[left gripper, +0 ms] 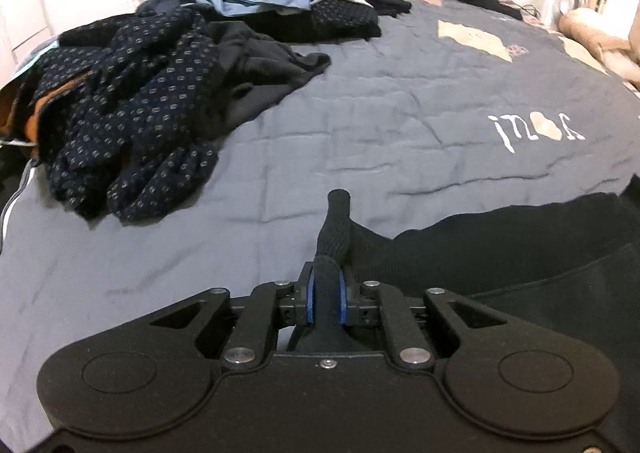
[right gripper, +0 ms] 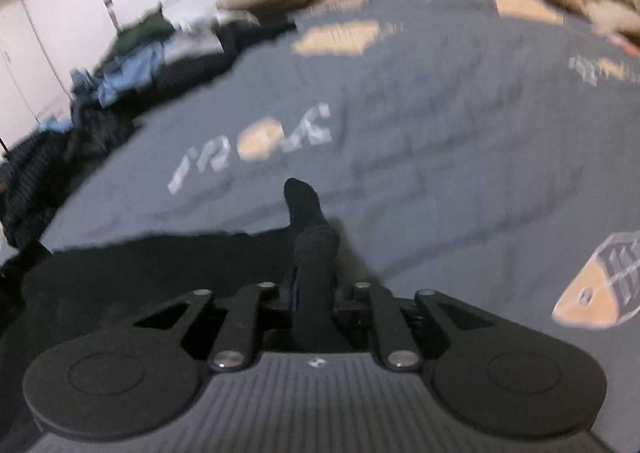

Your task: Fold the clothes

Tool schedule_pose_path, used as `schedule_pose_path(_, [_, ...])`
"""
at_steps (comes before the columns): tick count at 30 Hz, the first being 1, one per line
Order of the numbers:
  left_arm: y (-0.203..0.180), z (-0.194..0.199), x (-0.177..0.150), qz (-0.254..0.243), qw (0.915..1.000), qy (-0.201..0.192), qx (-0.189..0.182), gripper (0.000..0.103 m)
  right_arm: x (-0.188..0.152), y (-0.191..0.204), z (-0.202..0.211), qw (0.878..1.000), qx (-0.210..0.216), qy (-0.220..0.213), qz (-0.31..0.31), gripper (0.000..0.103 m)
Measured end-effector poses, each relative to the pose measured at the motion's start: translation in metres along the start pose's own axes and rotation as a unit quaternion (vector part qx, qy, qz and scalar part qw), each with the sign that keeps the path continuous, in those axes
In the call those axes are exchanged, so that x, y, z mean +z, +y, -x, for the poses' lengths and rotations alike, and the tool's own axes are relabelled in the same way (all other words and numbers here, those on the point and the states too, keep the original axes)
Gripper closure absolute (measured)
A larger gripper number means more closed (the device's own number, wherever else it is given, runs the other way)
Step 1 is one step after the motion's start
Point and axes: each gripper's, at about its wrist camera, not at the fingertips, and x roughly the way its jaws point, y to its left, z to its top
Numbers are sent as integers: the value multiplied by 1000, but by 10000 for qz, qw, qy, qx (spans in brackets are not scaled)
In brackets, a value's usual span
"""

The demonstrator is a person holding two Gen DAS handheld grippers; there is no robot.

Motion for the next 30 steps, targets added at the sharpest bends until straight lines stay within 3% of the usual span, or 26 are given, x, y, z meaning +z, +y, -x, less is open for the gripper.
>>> schedule_pose_path(6, [9, 53, -11, 283, 9986, -387, 202, 66, 16, 14, 38, 9994, -116, -323, 31, 73])
schedule_pose_path(8, [9, 80, -19, 392, 9979, -504, 106, 54, 19, 20, 60, 9990, -130, -433, 30, 62])
schedule_pose_path(11, [0, 117, -38, 515, 9967, -612, -105, 51, 10, 32, 92, 9985, -64, -531, 94, 56])
schedule_pose_path(19, [-51, 147, -112, 641, 9954, -435, -571, 48, -64, 78, 159, 9979, 125, -475, 433, 51])
schedule_pose_path(27, [-71, 176, -167, 531, 9936, -695, -721, 40, -130, 93, 208, 9959, 135, -759, 463, 49])
schedule_pose_path(30, [-73, 195, -182, 444, 9935, -838, -624, 35, -152, 99, 217, 9954, 54, -819, 486, 48])
